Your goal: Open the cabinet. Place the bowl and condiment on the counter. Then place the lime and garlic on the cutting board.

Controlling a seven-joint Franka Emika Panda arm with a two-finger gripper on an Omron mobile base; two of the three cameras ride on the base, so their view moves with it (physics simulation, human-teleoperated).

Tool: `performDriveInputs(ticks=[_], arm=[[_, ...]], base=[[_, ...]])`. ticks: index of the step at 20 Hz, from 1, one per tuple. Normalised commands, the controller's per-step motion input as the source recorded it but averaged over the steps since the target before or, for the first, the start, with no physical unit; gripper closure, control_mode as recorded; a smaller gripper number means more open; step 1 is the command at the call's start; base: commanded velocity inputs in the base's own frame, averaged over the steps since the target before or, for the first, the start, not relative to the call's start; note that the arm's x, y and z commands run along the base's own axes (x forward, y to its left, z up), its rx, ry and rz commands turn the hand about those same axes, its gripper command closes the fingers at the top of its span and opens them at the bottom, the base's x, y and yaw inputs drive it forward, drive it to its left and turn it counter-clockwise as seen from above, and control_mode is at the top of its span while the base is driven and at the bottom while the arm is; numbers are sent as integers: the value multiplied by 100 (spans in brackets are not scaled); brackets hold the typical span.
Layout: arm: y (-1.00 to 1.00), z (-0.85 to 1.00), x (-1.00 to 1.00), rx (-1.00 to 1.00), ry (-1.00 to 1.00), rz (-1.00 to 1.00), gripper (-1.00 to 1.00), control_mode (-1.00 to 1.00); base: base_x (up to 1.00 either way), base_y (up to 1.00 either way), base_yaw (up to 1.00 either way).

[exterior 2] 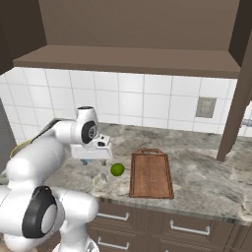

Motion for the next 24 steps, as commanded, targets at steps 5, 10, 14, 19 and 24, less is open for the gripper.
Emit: performDriveInputs(ticks=[5, 10, 14, 19, 24], arm=[[-26, -11, -8, 0, -8, -7, -100, -100], [-1, -16, -8, 0, 0, -11, -100, -100], [0, -29, 0, 0, 0, -10, -100, -100], [-12, -31, 0, 2, 0, -5, -100, -100], [-2, -25, 3, 1, 0, -3, -100, -100]], base=[[0, 0, 0], [0, 0, 0], [0, 0, 0], [0, 0, 0], [0, 0, 0]])
